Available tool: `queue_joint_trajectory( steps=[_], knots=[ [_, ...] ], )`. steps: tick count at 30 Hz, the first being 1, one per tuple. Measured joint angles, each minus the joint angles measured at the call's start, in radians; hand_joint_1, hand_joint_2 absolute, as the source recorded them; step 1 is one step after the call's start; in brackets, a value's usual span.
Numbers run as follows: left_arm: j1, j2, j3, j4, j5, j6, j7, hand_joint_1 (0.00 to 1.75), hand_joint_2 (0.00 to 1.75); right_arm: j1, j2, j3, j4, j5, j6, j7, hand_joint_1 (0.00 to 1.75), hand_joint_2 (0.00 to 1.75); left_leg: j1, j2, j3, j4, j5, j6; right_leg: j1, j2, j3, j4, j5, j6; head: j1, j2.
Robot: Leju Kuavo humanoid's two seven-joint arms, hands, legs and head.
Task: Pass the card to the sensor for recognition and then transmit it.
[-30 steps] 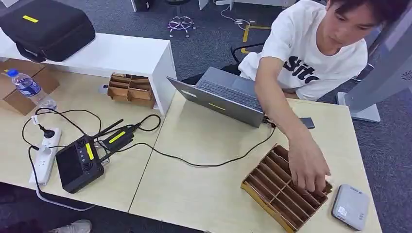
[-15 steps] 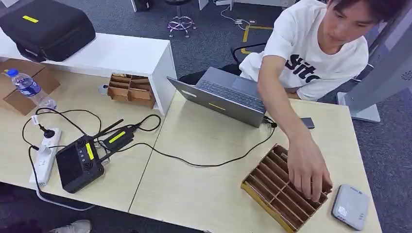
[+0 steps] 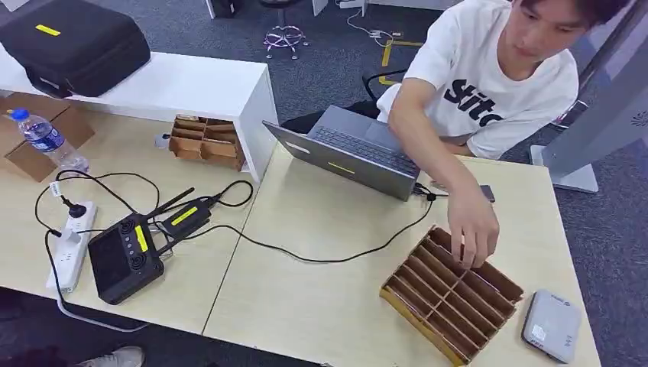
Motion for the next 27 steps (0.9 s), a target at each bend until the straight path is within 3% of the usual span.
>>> queue_joint_trajectory(
  steps=[4, 6, 7, 9, 10, 15, 21, 25, 27],
  knots=[
    [0.000, -0.002, 0.000, 0.000, 0.000, 0.000, 0.003, 0.00, 0.00, 0.001, 0.004, 0.000, 0.000, 0.040, 0.035, 0.002, 0.00, 0.00, 0.000, 0.000, 0.000, 0.000, 0.000, 0.000, 0.000, 0.000, 0.000, 0.000, 0.000, 0.000, 0.000, 0.000],
    [0.000, -0.002, 0.000, 0.000, 0.000, 0.000, 0.006, 0.00, 0.00, 0.003, 0.006, 0.000, -0.002, 0.055, 0.006, -0.021, 0.00, 0.00, 0.000, 0.000, 0.000, 0.000, 0.000, 0.000, 0.000, 0.000, 0.000, 0.000, 0.000, 0.000, 0.000, 0.000],
    [0.000, -0.002, 0.000, 0.000, 0.000, 0.001, 0.009, 0.00, 0.00, 0.004, 0.007, 0.000, -0.002, 0.055, -0.025, -0.030, 0.00, 1.75, 0.000, 0.000, 0.000, 0.000, 0.000, 0.000, 0.000, 0.000, 0.000, 0.000, 0.000, 0.000, 0.000, 0.000],
    [0.000, -0.003, 0.000, 0.000, 0.000, 0.003, 0.014, 0.00, 0.00, 0.003, 0.007, -0.005, -0.007, 0.051, -0.063, -0.047, 0.00, 1.75, 0.000, 0.000, 0.000, 0.000, 0.000, 0.000, 0.000, 0.000, 0.000, 0.000, 0.000, 0.000, 0.000, 0.000],
    [0.000, -0.003, 0.000, 0.000, 0.000, 0.004, 0.018, 0.00, 0.00, 0.002, 0.007, -0.010, -0.010, 0.051, -0.059, -0.050, 0.00, 0.00, 0.000, 0.000, 0.000, 0.000, 0.000, 0.000, 0.000, 0.000, 0.000, 0.000, 0.000, 0.000, 0.000, 0.000],
    [0.000, -0.003, 0.000, 0.000, 0.000, 0.005, 0.026, 0.00, 0.00, 0.004, 0.024, -0.013, -0.009, 0.129, 0.046, -0.025, 0.00, 0.00, 0.000, 0.000, 0.000, 0.000, 0.000, 0.000, 0.000, 0.000, 0.000, 0.000, 0.000, 0.000, 0.000, 0.000],
    [0.000, -0.002, 0.000, 0.000, 0.000, 0.005, 0.030, 0.00, 0.00, 0.005, 0.032, -0.013, -0.009, 0.143, 0.046, -0.016, 0.00, 0.00, 0.000, 0.000, 0.000, 0.000, 0.000, 0.000, 0.000, 0.000, 0.000, 0.000, 0.000, 0.000, 0.000, 0.000],
    [0.000, -0.002, 0.000, 0.000, 0.000, 0.008, 0.034, 0.00, 0.00, 0.005, 0.034, -0.018, -0.013, 0.135, -0.034, -0.016, 0.00, 0.00, 0.000, 0.000, 0.000, 0.000, 0.000, 0.000, 0.000, 0.000, 0.000, 0.000, 0.000, 0.000, 0.000, 0.000],
    [0.000, -0.002, 0.000, 0.000, 0.000, 0.011, 0.039, 0.00, 0.00, 0.004, 0.034, -0.023, -0.014, 0.149, -0.002, -0.018, 0.00, 0.00, 0.000, 0.000, 0.000, 0.000, 0.000, 0.000, 0.000, 0.000, 0.000, 0.000, 0.000, 0.000, 0.000, 0.000]
  ],
)
